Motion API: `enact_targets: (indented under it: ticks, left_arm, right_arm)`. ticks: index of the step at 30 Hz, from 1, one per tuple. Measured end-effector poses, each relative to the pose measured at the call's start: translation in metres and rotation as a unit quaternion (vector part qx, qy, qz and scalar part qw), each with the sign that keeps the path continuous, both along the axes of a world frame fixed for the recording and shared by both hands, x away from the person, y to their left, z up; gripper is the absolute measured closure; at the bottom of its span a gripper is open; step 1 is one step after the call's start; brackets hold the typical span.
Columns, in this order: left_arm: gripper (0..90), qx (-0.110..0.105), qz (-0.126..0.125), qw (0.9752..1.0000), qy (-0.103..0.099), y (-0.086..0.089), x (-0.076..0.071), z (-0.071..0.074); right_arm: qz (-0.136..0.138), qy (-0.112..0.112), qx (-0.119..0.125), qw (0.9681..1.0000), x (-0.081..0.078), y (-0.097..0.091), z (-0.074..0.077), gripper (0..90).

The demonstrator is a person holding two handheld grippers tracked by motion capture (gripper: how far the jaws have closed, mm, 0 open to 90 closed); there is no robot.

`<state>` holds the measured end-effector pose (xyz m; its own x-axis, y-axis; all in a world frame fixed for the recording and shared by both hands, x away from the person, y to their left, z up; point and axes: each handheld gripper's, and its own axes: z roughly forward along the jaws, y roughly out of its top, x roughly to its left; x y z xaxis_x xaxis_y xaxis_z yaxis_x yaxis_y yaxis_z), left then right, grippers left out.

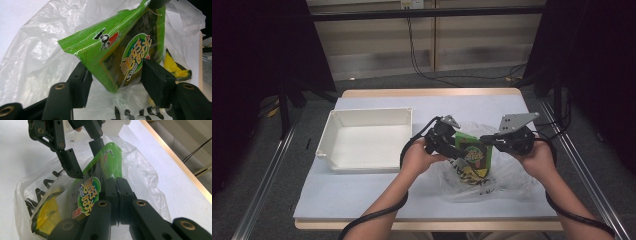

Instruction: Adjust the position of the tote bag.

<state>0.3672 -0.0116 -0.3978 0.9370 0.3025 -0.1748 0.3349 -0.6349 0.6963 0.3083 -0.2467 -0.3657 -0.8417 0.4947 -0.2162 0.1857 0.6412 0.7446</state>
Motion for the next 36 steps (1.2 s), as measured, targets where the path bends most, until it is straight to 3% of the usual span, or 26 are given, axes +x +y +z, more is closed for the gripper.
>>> enact_targets:
  ticks: [7,9,12,20,23,25,28,31,36]
  left_arm:
    - [52.4,0.020,-0.007,0.9997,-0.013,-0.001,-0.002,0.005]
    - [52.6,0.014,-0.001,0.9998,-0.010,-0.001,-0.002,0.004]
    - [50.6,0.006,0.007,0.9999,0.004,-0.001,0.001,0.003]
    - [38.9,0.003,0.005,0.9999,-0.015,-0.002,0.002,-0.001]
    - [35.9,0.006,-0.003,0.9998,-0.019,-0.004,0.004,-0.004]
    - [35.3,-0.005,-0.007,0.9999,-0.011,-0.004,0.006,-0.005]
    - [35.0,-0.001,-0.031,0.9994,-0.012,-0.007,0.006,-0.005]
    - [39.0,0.001,-0.036,0.9993,-0.007,-0.006,0.007,-0.005]
    - [61.3,0.027,-0.042,0.9984,-0.025,-0.002,0.007,0.003]
  right_arm:
    - [0.005,-0.010,0.000,0.9999,0.001,0.000,0.002,88.5]
    - [0.005,-0.010,0.004,0.9999,0.002,-0.001,0.002,89.1]
    - [0.009,-0.011,0.004,0.9999,0.002,-0.002,0.000,89.6]
    - [0.022,-0.011,-0.010,0.9996,-0.001,0.003,-0.003,90.0]
    - [0.029,-0.018,-0.010,0.9994,-0.002,0.004,-0.003,90.0]
    - [0.032,-0.022,-0.009,0.9992,-0.002,0.004,-0.002,90.0]
    - [0.040,-0.025,-0.011,0.9988,-0.002,0.006,-0.003,90.0]
    - [0.043,-0.026,-0.009,0.9987,-0.001,0.005,-0.003,90.0]
    - [0.037,-0.030,-0.004,0.9989,0.001,0.003,-0.003,89.5]
